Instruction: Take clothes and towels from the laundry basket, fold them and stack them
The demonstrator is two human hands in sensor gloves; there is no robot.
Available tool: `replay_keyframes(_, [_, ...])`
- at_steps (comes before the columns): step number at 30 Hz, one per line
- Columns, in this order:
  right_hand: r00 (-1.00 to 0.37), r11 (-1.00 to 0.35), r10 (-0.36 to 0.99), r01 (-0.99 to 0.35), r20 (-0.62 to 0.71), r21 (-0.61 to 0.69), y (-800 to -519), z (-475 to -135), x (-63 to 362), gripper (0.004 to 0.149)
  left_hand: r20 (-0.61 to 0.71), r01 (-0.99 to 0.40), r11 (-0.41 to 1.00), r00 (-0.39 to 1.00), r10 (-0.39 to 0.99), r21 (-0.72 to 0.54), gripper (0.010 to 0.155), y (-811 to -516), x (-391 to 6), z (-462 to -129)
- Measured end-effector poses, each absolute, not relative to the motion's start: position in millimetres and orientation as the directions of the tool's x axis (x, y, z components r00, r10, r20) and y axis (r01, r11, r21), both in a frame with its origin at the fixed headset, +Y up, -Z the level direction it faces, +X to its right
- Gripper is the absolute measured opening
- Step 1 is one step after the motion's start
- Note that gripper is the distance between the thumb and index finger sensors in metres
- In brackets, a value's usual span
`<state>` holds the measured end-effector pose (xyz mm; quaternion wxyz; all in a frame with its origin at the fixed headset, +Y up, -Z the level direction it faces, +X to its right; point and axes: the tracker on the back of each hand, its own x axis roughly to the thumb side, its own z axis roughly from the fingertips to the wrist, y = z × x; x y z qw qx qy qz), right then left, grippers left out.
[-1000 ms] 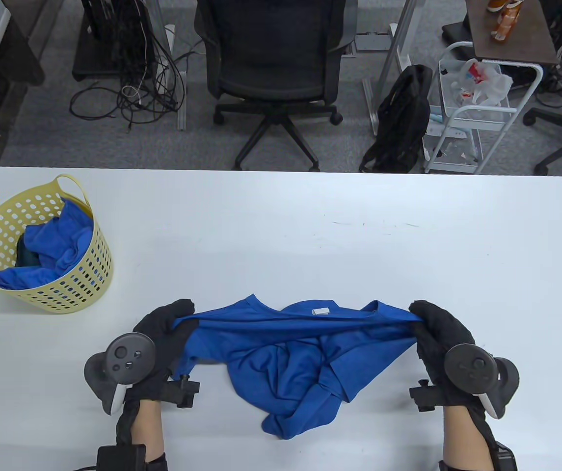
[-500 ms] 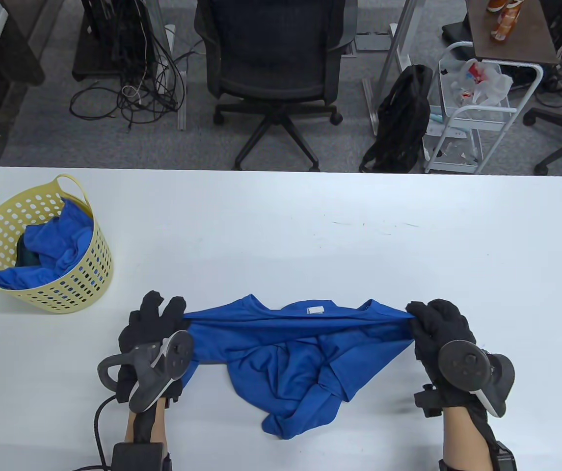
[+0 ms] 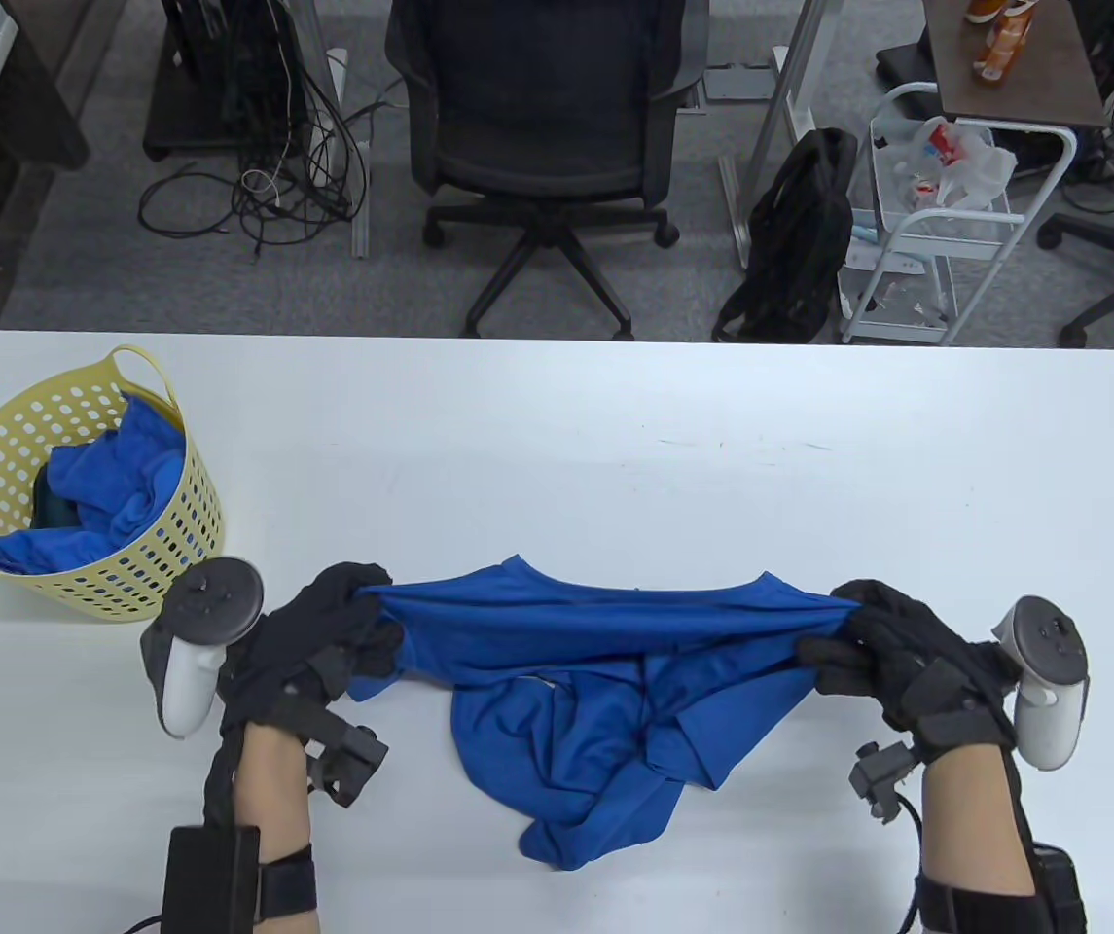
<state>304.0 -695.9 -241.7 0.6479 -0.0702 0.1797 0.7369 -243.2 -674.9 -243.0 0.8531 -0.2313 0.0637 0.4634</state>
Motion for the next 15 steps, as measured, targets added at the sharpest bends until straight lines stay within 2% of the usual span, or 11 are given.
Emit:
replay_keyframes(2, [-0.347,-0.283,0.828,-0.937,-0.441,0.206,-700.9,-269.6,295.0,0.039,-0.455,-0.739,0.510,0.673,0.583,-0.441,0.048,-687.4,-233.6,-279.1])
replay_keyframes(3, [-0.441,-0.390,0.769,-0.897,-0.462,0.208,-701.2,-280.9,288.4,0.039,-0.488,-0.726,0.528,0.688,0.538,-0.442,0.048,-693.0,-228.3,-292.2])
replay_keyframes(4, [-0.555,-0.533,0.727,-0.827,-0.404,0.175,-695.7,-296.8,278.3,0.039,-0.467,-0.709,0.604,0.701,0.540,-0.366,0.048,-694.4,-219.8,-311.6])
replay_keyframes(5, [-0.621,-0.641,0.738,-0.768,-0.264,0.016,-679.3,-308.5,269.3,0.039,-0.323,-0.694,0.702,0.709,0.627,-0.160,0.047,-682.2,-213.1,-327.9])
replay_keyframes(6, [-0.652,-0.669,0.743,-0.725,-0.150,-0.163,-660.7,-312.7,263.9,0.039,-0.202,-0.665,0.746,0.725,0.658,0.042,0.046,-664.1,-209.6,-335.3])
replay_keyframes(7, [-0.697,-0.622,0.716,-0.653,0.022,-0.433,-629.1,-316.0,260.2,0.039,-0.040,-0.613,0.709,0.746,0.665,0.348,0.047,-633.8,-208.0,-338.9])
replay_keyframes(8, [-0.724,-0.583,0.675,-0.640,0.139,-0.500,-601.9,-319.7,261.3,0.039,0.117,-0.584,0.643,0.779,0.616,0.495,0.047,-604.4,-208.1,-342.4])
replay_keyframes(9, [-0.714,-0.532,0.662,-0.662,0.229,-0.527,-570.7,-315.2,262.4,0.039,0.192,-0.542,0.616,0.818,0.542,0.572,0.047,-564.1,-209.3,-342.4])
replay_keyframes(11, [-0.666,-0.379,0.621,-0.716,0.412,-0.586,-526.7,-300.3,268.1,0.039,0.297,-0.486,0.542,0.867,0.401,0.686,0.047,-505.4,-213.7,-330.3])
replay_keyframes(13, [-0.566,-0.235,0.594,-0.802,0.571,-0.549,-499.4,-279.8,275.0,0.039,0.390,-0.484,0.431,0.874,0.292,0.762,0.047,-469.0,-215.7,-308.5])
replay_keyframes(15, [-0.505,-0.166,0.561,-0.845,0.656,-0.508,-497.2,-266.1,280.5,0.039,0.438,-0.495,0.383,0.869,0.231,0.780,0.047,-462.9,-217.6,-289.8])
